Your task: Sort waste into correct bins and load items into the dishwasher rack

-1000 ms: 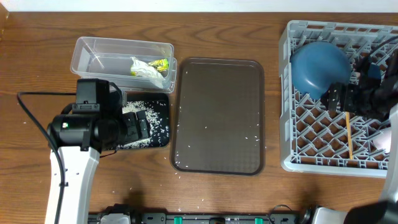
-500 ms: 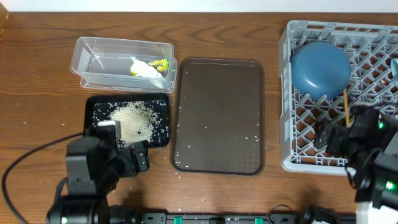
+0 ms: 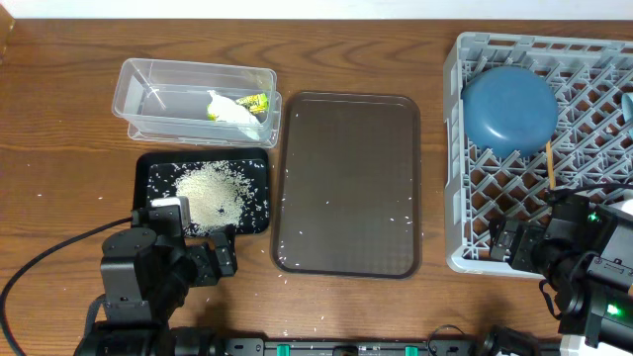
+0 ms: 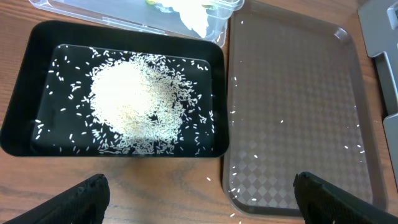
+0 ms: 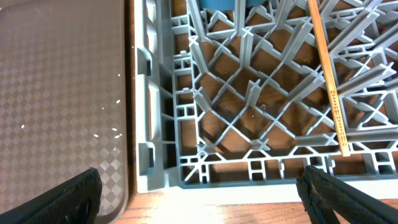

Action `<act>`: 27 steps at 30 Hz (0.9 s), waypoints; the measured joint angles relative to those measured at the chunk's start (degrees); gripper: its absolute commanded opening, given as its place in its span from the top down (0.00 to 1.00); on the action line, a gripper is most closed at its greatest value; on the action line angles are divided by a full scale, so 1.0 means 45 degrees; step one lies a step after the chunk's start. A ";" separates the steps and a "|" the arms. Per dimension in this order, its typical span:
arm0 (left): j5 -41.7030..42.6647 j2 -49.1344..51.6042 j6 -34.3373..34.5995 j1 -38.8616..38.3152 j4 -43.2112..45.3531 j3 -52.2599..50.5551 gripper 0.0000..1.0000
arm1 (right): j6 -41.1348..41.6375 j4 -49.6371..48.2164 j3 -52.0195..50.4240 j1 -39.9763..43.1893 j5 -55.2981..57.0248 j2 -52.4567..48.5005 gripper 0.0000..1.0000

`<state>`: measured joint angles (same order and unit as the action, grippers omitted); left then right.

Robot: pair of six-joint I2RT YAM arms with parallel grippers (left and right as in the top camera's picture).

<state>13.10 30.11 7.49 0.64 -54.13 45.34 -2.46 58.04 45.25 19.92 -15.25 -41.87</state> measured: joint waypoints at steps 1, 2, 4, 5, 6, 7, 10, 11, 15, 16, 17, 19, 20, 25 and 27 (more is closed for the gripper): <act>0.0000 0.0000 0.0000 0.0000 0.0000 0.0000 0.03 | 0.0000 0.0000 0.0000 0.0000 0.0000 0.0000 0.01; 0.0000 0.0000 0.0000 0.0000 0.0000 0.0000 0.03 | 0.0000 0.0000 0.0000 0.0000 0.0000 0.0000 0.01; 0.0005 0.0000 0.0000 0.0000 0.0000 0.0000 0.03 | 0.0000 0.0000 0.0000 0.0000 0.0000 0.0000 0.01; 0.0000 0.0000 0.0000 0.0000 0.0000 0.0000 0.03 | 0.0000 0.0000 0.0000 -0.0005 0.0005 0.0000 0.01; 0.0005 0.0000 0.0000 0.0000 0.0000 0.0000 0.03 | 0.0000 0.0005 0.0000 -0.0005 0.0000 0.0000 0.01; 0.0005 0.0000 0.0000 0.0000 0.0000 0.0000 0.03 | 0.0000 0.0000 0.0000 0.0000 0.0005 -0.0005 0.01; 0.0000 0.0000 0.0000 0.0000 0.0000 0.0000 0.03 | 0.0000 0.0005 0.0000 -0.0005 0.0000 -0.0005 0.01; 0.0005 0.0000 0.0000 0.0000 0.0000 0.0000 0.02 | 0.0000 0.0000 0.0000 -0.0005 0.0000 0.0000 0.01; 0.0000 0.0000 0.0000 0.0000 0.0005 0.0000 0.02 | 0.0000 0.0005 -0.0005 -0.0044 0.0010 0.0141 0.01; 0.0000 0.0000 0.0000 0.0000 0.0005 0.0000 0.03 | 0.0000 0.0005 -0.0005 -0.0102 0.0000 0.0272 0.01; 0.0000 0.0000 0.0000 0.0000 0.0000 0.0000 0.03 | 0.0005 0.0000 -0.0005 -0.0180 0.0010 0.0393 0.01; 0.0000 0.0000 0.0000 0.0000 0.0005 0.0000 0.02 | 0.0005 0.0005 -0.0005 -0.0549 0.0058 0.0782 0.01; 0.0000 0.0000 0.0000 0.0000 0.0010 0.0000 0.03 | 0.0005 0.0005 -0.0005 -0.0816 0.0039 0.1005 0.01; 0.0000 0.0000 0.0000 0.0000 0.0015 0.0000 0.02 | 0.0034 0.0010 -0.0010 -0.2055 0.0044 0.2157 0.01; 0.0000 0.0000 0.0000 0.0000 0.0010 0.0000 0.03 | 0.0044 0.0010 -0.0010 -0.2409 0.0053 0.2521 0.01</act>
<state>13.10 30.11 7.49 0.64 -54.08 45.34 -2.26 58.08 45.21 9.08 -15.00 -30.52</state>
